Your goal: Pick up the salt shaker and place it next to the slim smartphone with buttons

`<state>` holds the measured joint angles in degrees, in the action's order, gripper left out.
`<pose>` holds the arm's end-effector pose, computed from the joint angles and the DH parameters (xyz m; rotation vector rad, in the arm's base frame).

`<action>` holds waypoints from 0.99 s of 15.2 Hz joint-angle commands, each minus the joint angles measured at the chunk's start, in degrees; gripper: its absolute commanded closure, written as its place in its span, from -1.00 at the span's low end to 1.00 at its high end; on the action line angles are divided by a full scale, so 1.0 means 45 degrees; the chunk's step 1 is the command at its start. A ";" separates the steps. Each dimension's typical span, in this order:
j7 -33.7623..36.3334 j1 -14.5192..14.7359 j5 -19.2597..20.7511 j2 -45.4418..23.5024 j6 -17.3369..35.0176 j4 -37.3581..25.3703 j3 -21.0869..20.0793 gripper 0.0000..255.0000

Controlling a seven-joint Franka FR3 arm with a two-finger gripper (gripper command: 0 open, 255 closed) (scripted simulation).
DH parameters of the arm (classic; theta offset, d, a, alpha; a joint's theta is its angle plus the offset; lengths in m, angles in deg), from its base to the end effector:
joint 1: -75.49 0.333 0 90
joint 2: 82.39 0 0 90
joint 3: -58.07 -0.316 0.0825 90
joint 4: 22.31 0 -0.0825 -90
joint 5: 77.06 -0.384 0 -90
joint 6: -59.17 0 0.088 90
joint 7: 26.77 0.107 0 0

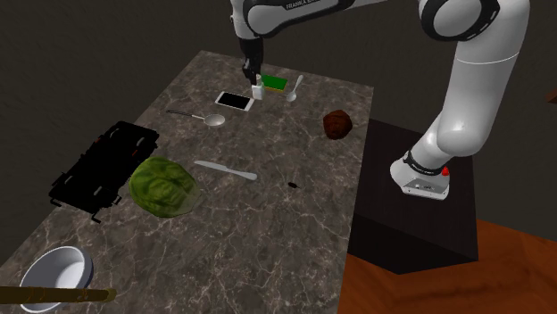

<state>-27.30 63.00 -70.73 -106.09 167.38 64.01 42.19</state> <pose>0.6752 0.0055 0.4340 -3.1335 -0.1292 0.0244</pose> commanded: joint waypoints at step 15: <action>0.0105 -0.0002 0.0161 -0.0450 0.1558 0.1119 0.0080 1.00</action>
<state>-26.83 63.00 -70.01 -108.12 174.37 69.03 42.55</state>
